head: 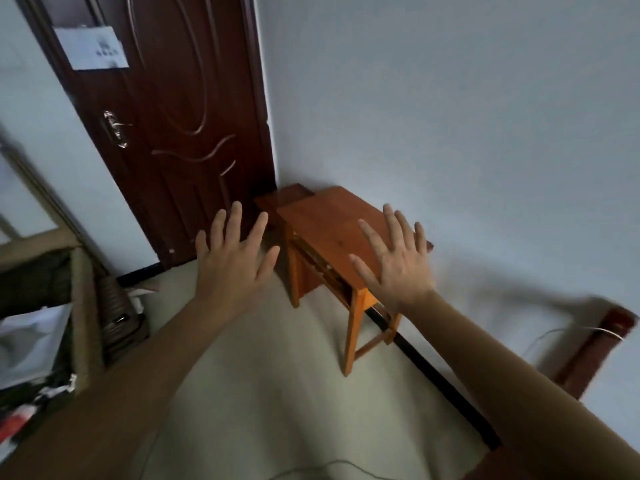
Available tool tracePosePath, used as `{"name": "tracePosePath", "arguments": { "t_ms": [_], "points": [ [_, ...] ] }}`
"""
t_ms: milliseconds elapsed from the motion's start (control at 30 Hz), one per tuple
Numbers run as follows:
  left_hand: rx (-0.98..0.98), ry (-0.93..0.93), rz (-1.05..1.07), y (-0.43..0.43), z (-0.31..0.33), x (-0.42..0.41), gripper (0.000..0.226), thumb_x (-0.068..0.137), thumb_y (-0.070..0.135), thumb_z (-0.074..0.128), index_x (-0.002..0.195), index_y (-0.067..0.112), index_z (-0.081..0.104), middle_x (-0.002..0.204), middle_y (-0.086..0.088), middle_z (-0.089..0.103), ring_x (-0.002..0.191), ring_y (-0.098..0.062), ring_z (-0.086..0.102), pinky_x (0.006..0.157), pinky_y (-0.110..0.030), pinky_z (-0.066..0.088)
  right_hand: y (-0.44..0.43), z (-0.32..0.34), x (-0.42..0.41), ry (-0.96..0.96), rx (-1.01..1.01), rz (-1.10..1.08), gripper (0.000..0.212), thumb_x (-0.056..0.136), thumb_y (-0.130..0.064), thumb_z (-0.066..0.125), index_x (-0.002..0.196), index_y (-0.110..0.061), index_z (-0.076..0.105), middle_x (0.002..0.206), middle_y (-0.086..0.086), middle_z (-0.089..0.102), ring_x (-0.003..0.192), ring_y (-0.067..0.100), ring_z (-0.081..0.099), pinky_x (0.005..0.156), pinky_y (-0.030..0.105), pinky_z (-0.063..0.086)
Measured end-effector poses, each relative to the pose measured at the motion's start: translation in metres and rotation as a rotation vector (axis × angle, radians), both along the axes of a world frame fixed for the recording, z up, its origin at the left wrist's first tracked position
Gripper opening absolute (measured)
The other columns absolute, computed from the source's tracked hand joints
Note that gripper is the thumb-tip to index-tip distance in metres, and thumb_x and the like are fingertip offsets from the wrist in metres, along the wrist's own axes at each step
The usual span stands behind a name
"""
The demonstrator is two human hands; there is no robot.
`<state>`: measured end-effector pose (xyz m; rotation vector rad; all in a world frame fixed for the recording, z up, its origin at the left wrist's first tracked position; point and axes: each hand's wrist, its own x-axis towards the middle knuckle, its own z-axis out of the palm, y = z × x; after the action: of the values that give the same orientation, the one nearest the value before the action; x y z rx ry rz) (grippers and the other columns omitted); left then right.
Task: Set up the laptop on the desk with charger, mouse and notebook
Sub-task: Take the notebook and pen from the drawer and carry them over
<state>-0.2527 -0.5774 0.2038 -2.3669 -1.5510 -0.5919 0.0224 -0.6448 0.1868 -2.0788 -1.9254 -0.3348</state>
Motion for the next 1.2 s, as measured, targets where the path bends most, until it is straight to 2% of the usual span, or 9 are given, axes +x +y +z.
{"name": "tracePosePath", "arguments": {
  "t_ms": [133, 333, 433, 533, 800, 900, 1100, 1200],
  "points": [
    [0.0, 0.011, 0.068, 0.095, -0.003, -0.014, 0.063, 0.098, 0.054, 0.033, 0.152, 0.021, 0.036, 0.158, -0.022, 0.029, 0.143, -0.043, 0.028, 0.106, -0.066, 0.031, 0.105, -0.017, -0.014, 0.032, -0.023, 0.068, 0.07, 0.098, -0.073, 0.011, 0.159, -0.04, 0.006, 0.168, 0.01, -0.01, 0.155, 0.031, -0.011, 0.122, 0.06, -0.006],
    [0.001, 0.005, 0.155, 0.229, 0.016, -0.035, 0.064, 0.099, 0.056, 0.031, 0.154, 0.023, 0.032, 0.161, -0.019, 0.025, 0.146, -0.041, 0.023, 0.11, -0.065, 0.027, 0.27, 0.006, -0.025, 0.05, -0.022, 0.104, 0.07, 0.097, -0.074, 0.013, 0.158, -0.039, 0.012, 0.169, 0.01, -0.006, 0.155, 0.033, -0.009, 0.122, 0.061, -0.005],
    [0.005, -0.057, 0.214, 0.285, 0.022, -0.055, 0.064, 0.099, 0.056, 0.031, 0.153, 0.022, 0.033, 0.16, -0.019, 0.027, 0.145, -0.041, 0.024, 0.11, -0.064, 0.028, 0.342, 0.02, -0.042, 0.072, 0.005, 0.131, 0.071, 0.097, -0.074, 0.015, 0.158, -0.038, 0.014, 0.169, 0.01, -0.004, 0.155, 0.034, -0.007, 0.122, 0.06, -0.007],
    [-0.028, -0.061, 0.244, 0.338, 0.018, -0.073, 0.064, 0.099, 0.056, 0.029, 0.153, 0.022, 0.034, 0.159, -0.019, 0.028, 0.145, -0.041, 0.025, 0.11, -0.064, 0.03, 0.405, 0.02, -0.063, 0.08, -0.003, 0.156, 0.072, 0.095, -0.075, 0.012, 0.158, -0.038, 0.013, 0.169, 0.01, -0.004, 0.155, 0.034, -0.007, 0.123, 0.061, -0.002],
    [0.014, -0.081, 0.171, 0.526, -0.016, -0.111, 0.064, 0.099, 0.054, 0.035, 0.151, 0.017, 0.039, 0.156, -0.023, 0.033, 0.141, -0.043, 0.031, 0.105, -0.063, 0.036, 0.584, -0.014, -0.1, 0.02, 0.01, 0.115, 0.074, 0.094, -0.077, 0.012, 0.158, -0.039, 0.014, 0.169, 0.011, -0.001, 0.155, 0.035, -0.004, 0.123, 0.061, -0.001],
    [-0.008, -0.081, 0.13, 0.607, -0.012, -0.114, 0.066, 0.099, 0.056, 0.028, 0.153, 0.019, 0.034, 0.158, -0.023, 0.027, 0.144, -0.042, 0.026, 0.108, -0.064, 0.033, 0.653, -0.014, -0.109, -0.019, 0.001, 0.093, 0.075, 0.095, -0.077, 0.012, 0.158, -0.038, 0.013, 0.169, 0.013, -0.001, 0.155, 0.037, -0.004, 0.123, 0.062, 0.0],
    [-0.07, -0.069, 0.013, 0.758, 0.01, -0.073, 0.067, 0.099, 0.056, 0.025, 0.154, 0.02, 0.03, 0.16, -0.022, 0.024, 0.145, -0.041, 0.025, 0.108, -0.062, 0.033, 0.759, 0.003, -0.09, 0.005, 0.045, -0.032, 0.078, 0.093, -0.076, 0.005, 0.159, -0.035, 0.013, 0.168, 0.017, 0.0, 0.155, 0.039, -0.002, 0.123, 0.061, 0.002],
    [-0.074, -0.049, -0.06, 0.803, 0.009, -0.045, 0.068, 0.098, 0.057, 0.025, 0.154, 0.019, 0.031, 0.159, -0.022, 0.026, 0.145, -0.04, 0.026, 0.109, -0.061, 0.032, 0.791, 0.0, -0.066, 0.002, 0.062, -0.096, 0.074, 0.096, -0.072, 0.019, 0.159, -0.032, 0.017, 0.167, 0.019, 0.005, 0.154, 0.04, 0.003, 0.123, 0.062, 0.007]
  ]
}}
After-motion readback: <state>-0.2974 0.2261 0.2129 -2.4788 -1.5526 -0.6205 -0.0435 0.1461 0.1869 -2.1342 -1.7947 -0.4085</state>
